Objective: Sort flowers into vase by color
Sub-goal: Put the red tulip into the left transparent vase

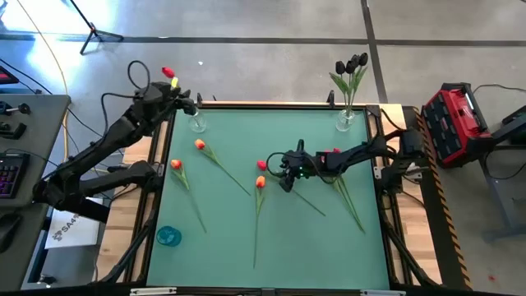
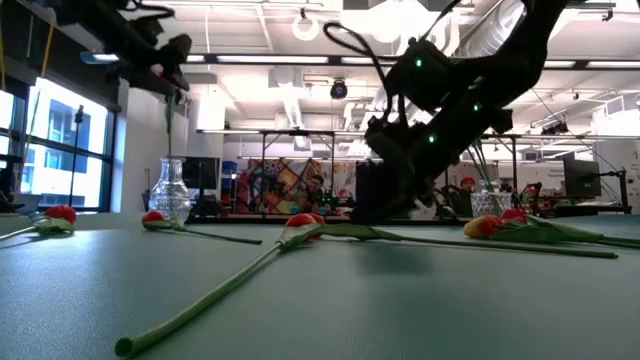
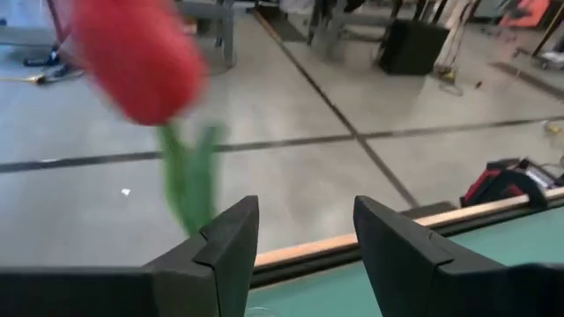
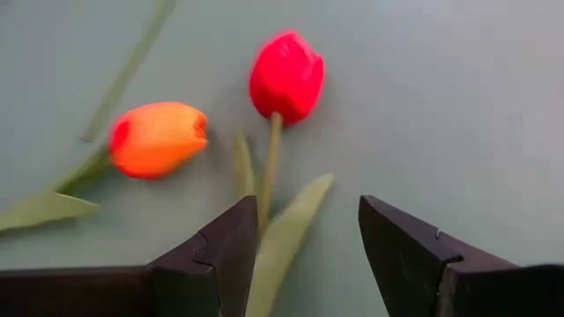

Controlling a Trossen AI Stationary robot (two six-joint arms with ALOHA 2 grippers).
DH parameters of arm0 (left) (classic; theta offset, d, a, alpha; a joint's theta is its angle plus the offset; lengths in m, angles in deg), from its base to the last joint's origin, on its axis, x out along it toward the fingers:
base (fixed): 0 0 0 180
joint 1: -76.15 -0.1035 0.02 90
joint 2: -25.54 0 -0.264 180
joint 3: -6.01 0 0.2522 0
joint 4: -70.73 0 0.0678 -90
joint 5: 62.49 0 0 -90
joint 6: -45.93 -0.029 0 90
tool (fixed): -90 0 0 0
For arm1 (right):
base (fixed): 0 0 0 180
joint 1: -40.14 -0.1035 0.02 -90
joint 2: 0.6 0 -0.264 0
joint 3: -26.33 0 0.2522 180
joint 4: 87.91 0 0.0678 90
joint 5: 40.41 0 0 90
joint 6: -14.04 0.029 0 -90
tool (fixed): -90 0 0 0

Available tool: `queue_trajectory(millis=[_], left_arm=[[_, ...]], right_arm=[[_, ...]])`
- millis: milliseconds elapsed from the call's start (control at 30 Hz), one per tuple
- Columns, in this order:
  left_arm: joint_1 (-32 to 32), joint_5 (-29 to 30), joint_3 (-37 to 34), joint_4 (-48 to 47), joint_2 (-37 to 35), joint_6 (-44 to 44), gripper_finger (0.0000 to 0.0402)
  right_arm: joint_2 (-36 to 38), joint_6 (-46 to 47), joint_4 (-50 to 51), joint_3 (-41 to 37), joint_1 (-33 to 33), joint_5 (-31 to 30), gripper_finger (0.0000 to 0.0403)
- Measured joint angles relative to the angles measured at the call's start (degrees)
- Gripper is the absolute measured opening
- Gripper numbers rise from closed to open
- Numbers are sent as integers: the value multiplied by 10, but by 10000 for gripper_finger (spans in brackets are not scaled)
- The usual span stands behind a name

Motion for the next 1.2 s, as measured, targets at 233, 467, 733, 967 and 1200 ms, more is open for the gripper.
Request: queue_trajectory(millis=[233, 467, 733, 967, 1200], left_arm=[[33, -65, 0, 1, -55, -25, 177], [104, -183, 0, 23, -88, -80, 177], [194, -180, -34, 78, -88, -111, 177], [225, -158, -84, 126, -59, -106, 177], [260, -152, -122, 146, -42, -99, 177]], right_arm=[[-40, -48, -74, 0, 0, -41, 187], [-49, -94, -119, 0, 0, -51, 159], [-62, -78, -158, 10, 1, -29, 134], [-103, -77, -113, 58, 1, -7, 135], [-115, -60, -49, 83, 4, -11, 117]])
